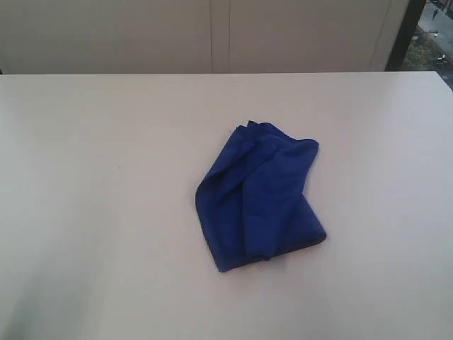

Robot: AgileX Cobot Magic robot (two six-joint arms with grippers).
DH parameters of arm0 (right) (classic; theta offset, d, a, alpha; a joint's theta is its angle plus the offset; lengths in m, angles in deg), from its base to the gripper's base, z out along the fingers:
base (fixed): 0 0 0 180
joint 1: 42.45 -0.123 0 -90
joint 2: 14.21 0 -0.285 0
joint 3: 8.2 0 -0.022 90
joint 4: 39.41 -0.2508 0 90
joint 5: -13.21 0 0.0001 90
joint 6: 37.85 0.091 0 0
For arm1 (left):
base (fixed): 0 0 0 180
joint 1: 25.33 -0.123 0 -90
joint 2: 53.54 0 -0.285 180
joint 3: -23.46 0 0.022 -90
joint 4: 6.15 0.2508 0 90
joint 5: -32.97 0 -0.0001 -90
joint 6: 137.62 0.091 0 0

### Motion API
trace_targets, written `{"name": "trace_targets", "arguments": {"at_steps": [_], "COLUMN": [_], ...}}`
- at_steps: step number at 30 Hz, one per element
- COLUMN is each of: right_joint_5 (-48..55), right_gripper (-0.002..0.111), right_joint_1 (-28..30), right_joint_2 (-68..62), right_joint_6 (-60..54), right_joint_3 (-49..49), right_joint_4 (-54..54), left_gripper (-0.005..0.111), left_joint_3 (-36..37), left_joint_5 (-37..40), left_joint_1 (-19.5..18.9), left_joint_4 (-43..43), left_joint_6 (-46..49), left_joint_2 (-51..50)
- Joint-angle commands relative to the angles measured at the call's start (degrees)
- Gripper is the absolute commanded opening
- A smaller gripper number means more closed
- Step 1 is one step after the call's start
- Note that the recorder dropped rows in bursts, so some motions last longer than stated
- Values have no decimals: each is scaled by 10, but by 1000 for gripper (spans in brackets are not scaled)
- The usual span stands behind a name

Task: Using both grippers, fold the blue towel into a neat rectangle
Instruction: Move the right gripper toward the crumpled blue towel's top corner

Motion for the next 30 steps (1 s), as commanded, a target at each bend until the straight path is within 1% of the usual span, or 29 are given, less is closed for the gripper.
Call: {"name": "trace_targets", "arguments": {"at_steps": [1, 3, 6, 9, 13, 17, 22, 26, 28, 30], "right_joint_5": [-8, -10, -49, -127, -257, -331, -377, -392, -373, -326], "right_gripper": [0, 0, 0, 0, 0, 0, 0, 0, 0, 0], "right_joint_1": [4, 4, 4, 4, 4, 4, 4, 4, 4, 4], "right_joint_2": [3, 3, 3, 3, 3, 3, 3, 3, 3, 3], "right_joint_6": [-1, -1, -1, -1, -1, -1, -1, -53, -52, -52], "right_joint_3": [-3, -3, -3, -3, -3, -3, -3, -3, -3, 21], "right_joint_4": [-3, -2, -2, -2, -2, -2, -2, -2, -20, -38], "left_gripper": [0, 0, 0, 0, 0, 0, 0, 0, 0, 0], "left_joint_3": [3, 3, 3, 3, 3, 3, 3, 3, 3, 3], "left_joint_5": [-2, -2, -2, -2, -2, -2, -2, -2, -2, -2], "left_joint_1": [-1, -1, -1, -1, -1, -1, -1, -1, -1, -1], "left_joint_4": [-3, -3, -3, -3, -3, -3, -3, -3, -3, -3], "left_joint_6": [0, 0, 0, 0, 0, 0, 0, 0, 0, 0], "left_joint_2": [3, 3, 3, 3, 3, 3, 3, 3, 3, 3]}}
